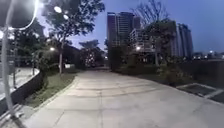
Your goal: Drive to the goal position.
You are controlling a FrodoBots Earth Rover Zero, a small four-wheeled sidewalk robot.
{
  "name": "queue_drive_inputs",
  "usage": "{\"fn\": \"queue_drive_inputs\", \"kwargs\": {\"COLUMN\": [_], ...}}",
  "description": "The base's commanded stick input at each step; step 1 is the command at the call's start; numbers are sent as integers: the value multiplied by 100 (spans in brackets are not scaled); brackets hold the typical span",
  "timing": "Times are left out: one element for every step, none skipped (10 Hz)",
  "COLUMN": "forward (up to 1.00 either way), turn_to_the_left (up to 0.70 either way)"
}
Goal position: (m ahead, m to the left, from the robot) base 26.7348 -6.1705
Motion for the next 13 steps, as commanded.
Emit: {"fn": "queue_drive_inputs", "kwargs": {"forward": [70,70,70,70,70,70,70,70,70,70,70,70,70], "turn_to_the_left": [33,35,31,8,0,0,0,0,0,0,0,0,0]}}
